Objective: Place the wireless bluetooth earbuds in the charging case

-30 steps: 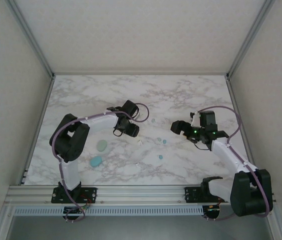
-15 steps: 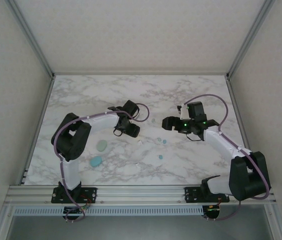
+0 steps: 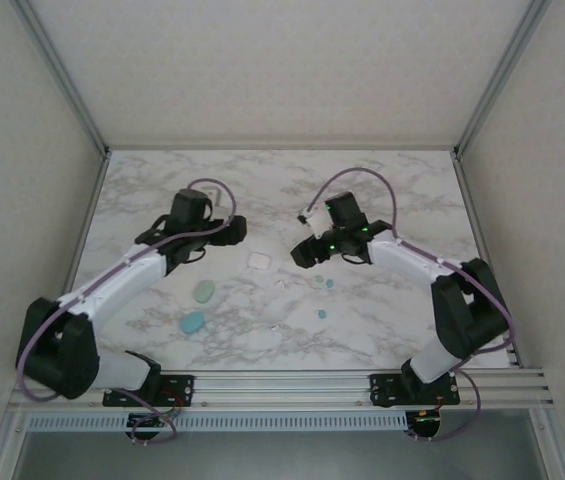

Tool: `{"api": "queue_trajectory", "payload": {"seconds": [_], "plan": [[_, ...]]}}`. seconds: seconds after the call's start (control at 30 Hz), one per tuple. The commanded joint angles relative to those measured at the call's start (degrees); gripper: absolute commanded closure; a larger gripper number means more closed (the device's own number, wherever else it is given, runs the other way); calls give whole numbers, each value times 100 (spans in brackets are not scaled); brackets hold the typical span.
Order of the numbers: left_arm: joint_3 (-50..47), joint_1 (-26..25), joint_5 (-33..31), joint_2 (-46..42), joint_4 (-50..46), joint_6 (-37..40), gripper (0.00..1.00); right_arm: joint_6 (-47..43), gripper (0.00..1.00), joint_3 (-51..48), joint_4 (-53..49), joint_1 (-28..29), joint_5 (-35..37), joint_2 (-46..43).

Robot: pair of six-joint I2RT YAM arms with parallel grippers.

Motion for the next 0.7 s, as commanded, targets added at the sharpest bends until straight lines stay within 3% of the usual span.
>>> {"api": "queue_trajectory", "payload": {"seconds": [0.0,0.23,0.67], "plan": [[-317,272,-247,-411,398,-369,0,-1304,30,644,-502,190,213,410],[-806,917,-374,-954,398,-840,0,-2218,28,1803,-1437,499,96,1451],[-983,1374,-339,-1207,283,-843,0,-2468,23,2811,-1993,902,67,2570]]}}
